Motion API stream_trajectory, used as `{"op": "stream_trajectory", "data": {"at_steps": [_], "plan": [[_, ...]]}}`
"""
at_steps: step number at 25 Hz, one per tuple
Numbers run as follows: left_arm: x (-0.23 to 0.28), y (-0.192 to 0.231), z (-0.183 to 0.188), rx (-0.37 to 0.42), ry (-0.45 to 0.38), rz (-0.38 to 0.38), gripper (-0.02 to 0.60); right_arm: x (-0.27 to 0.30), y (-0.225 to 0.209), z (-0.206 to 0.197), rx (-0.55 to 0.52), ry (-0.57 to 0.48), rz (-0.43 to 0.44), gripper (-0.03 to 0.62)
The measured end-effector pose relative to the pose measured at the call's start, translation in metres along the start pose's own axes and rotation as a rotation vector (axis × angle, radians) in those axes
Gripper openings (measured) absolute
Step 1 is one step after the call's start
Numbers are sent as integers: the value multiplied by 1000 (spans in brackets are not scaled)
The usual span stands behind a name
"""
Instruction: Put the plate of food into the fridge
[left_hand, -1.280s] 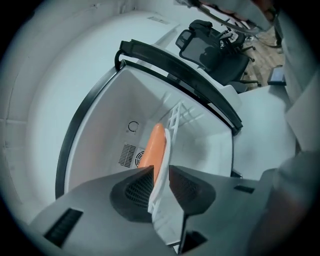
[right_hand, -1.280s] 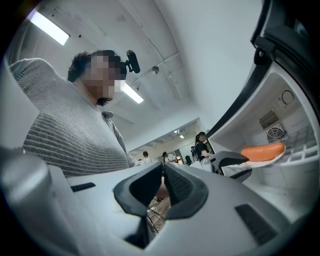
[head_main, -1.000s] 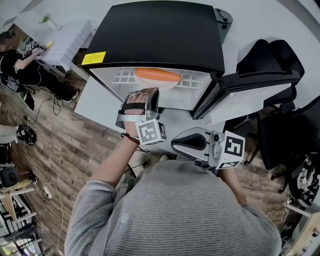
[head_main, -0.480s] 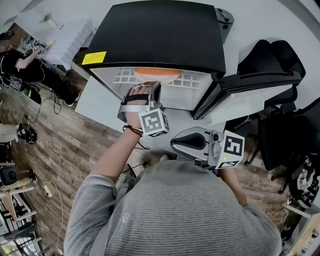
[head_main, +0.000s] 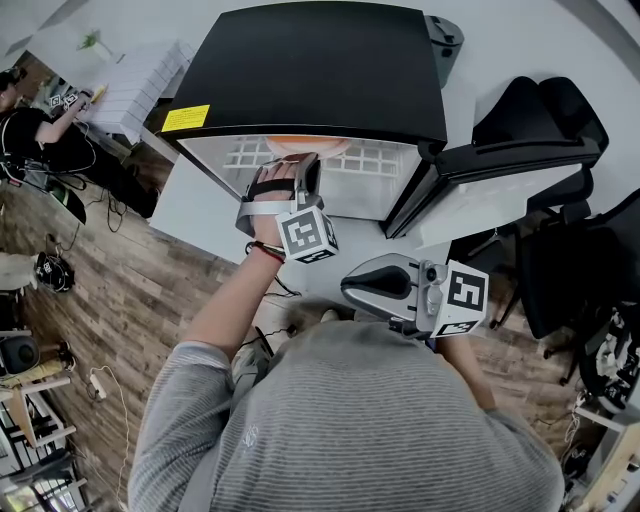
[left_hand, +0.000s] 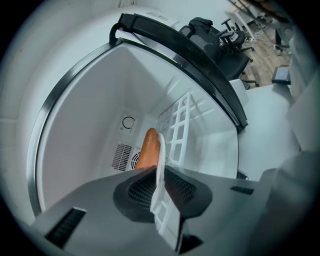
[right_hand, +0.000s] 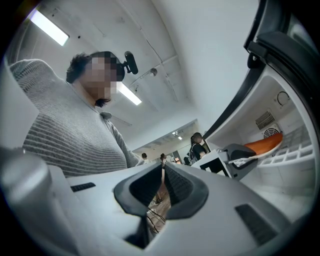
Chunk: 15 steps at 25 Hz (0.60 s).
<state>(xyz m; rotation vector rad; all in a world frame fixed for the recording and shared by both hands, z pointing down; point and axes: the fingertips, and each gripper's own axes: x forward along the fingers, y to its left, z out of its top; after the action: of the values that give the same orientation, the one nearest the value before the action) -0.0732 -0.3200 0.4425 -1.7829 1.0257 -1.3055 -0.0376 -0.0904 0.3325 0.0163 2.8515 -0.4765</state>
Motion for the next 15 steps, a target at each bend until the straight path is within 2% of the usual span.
{"op": "stream_trajectory", "data": {"at_steps": [3, 6, 11, 15], "plan": [[-3, -2, -2, 3, 0, -21, 49, 0, 0, 0, 0, -3, 1, 15], [-8, -3, -3, 23, -6, -60, 104, 1, 0, 1, 2, -5, 1, 15], [-8, -5, -2, 102, 6, -107, 141, 4, 0, 3, 3, -11, 5, 15], [-11, -9, -1, 86, -3, -108, 146, 4, 1, 1, 4, -8, 4, 15]]}}
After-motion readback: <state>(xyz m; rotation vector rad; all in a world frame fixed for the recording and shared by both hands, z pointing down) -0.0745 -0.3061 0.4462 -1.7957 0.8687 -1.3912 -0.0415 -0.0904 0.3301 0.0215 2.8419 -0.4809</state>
